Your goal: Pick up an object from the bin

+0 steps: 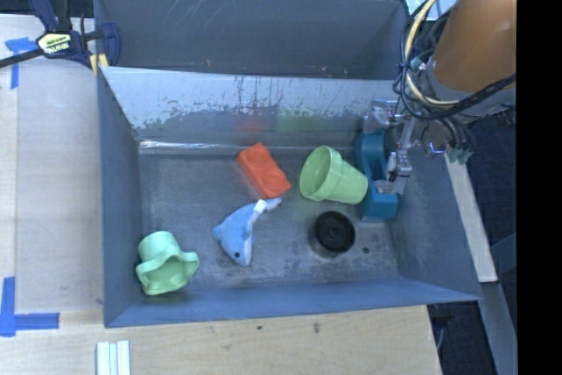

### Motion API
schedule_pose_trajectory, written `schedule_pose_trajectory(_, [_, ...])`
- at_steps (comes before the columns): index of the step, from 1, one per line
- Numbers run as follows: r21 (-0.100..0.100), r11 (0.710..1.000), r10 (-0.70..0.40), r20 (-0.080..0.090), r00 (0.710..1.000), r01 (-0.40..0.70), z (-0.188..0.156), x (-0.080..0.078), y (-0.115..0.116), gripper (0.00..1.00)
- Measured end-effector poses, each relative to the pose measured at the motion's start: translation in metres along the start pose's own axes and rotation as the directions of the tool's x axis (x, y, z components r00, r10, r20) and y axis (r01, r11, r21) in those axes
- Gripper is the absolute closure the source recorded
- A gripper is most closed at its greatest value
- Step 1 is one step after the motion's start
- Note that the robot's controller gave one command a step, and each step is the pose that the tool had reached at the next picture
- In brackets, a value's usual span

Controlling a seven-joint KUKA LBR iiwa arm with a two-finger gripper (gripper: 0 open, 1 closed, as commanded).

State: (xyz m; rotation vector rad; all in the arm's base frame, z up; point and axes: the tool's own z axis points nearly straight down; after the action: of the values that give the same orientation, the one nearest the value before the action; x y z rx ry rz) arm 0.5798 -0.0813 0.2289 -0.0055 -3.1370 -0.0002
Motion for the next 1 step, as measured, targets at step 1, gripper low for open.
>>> schedule_pose_trajectory(1, [0.001,1.0,-0.002,0.009,1.0,0.002,-0.005,-0.0013,0.0003,0.0])
